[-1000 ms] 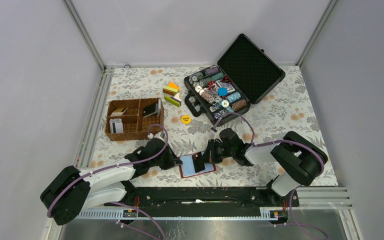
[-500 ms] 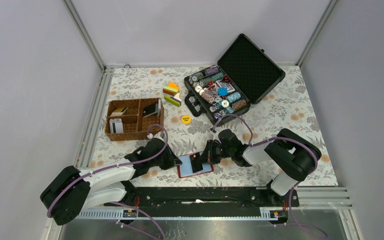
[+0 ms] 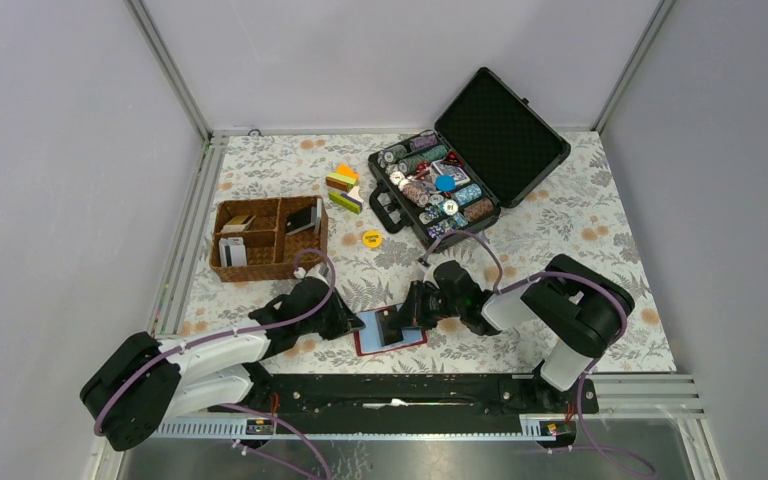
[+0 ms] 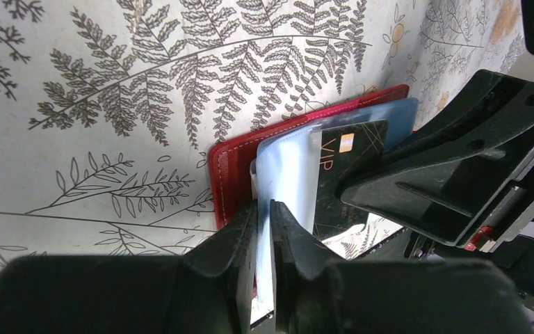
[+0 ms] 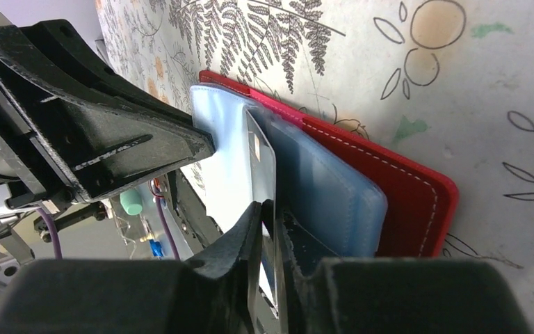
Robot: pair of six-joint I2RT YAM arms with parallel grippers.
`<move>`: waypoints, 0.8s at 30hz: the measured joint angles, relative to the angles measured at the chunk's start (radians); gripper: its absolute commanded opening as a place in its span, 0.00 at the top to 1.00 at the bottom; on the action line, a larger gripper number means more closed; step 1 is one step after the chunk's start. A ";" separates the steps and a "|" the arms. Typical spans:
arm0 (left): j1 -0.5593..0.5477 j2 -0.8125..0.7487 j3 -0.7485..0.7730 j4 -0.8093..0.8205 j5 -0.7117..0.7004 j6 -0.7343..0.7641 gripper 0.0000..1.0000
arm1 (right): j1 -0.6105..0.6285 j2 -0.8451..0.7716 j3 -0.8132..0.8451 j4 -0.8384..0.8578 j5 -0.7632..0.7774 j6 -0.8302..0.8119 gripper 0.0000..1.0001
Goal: Put the credit cards into the card holder
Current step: Insert the credit card into the card holder.
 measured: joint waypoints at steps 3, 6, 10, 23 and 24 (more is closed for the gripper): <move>0.000 -0.005 -0.003 0.009 0.000 -0.004 0.78 | 0.010 0.000 0.003 -0.006 0.014 -0.001 0.76; -0.001 -0.008 -0.004 0.013 0.000 -0.008 0.76 | 0.017 -0.003 0.018 -0.033 0.022 -0.005 0.70; -0.002 -0.008 -0.004 0.015 0.000 -0.008 0.76 | 0.031 -0.026 0.047 -0.100 0.042 -0.030 0.56; -0.005 -0.008 -0.006 0.018 0.000 -0.008 0.76 | 0.090 -0.141 0.186 -0.457 0.262 -0.202 0.31; -0.006 -0.008 -0.008 0.019 0.000 -0.008 0.76 | 0.095 -0.142 0.200 -0.482 0.280 -0.219 0.31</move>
